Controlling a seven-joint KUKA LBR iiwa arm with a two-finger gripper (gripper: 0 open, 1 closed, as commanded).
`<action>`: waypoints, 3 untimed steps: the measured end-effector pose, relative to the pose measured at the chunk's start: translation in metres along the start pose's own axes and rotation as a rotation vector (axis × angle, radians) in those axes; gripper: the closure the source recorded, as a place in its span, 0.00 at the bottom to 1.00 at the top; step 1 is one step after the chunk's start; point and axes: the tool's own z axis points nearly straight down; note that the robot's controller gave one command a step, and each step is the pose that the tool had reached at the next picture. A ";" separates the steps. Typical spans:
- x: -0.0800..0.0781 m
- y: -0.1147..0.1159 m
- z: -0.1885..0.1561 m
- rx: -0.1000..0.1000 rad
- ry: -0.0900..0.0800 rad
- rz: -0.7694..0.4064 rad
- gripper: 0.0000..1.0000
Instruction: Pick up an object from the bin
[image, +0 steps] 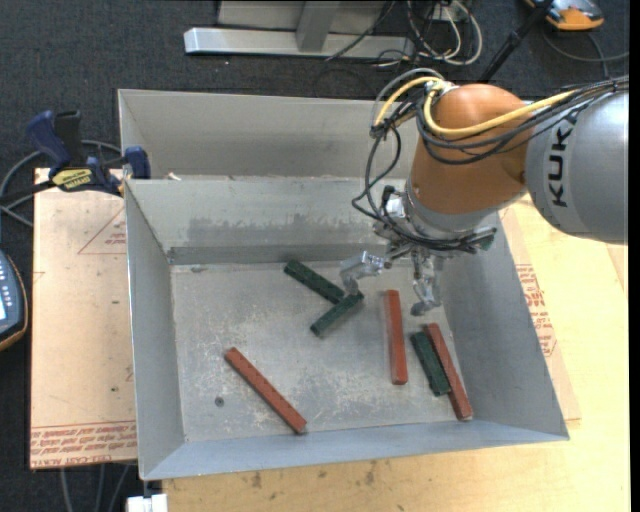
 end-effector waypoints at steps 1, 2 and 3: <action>-0.052 0.002 0.084 -0.006 0.002 -0.075 0.00; -0.049 -0.002 0.079 0.000 0.001 -0.069 1.00; -0.029 0.014 -0.150 0.011 -0.002 -0.021 1.00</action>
Offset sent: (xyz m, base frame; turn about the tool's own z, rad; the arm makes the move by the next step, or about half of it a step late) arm 0.0199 0.0441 -0.0786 -0.0735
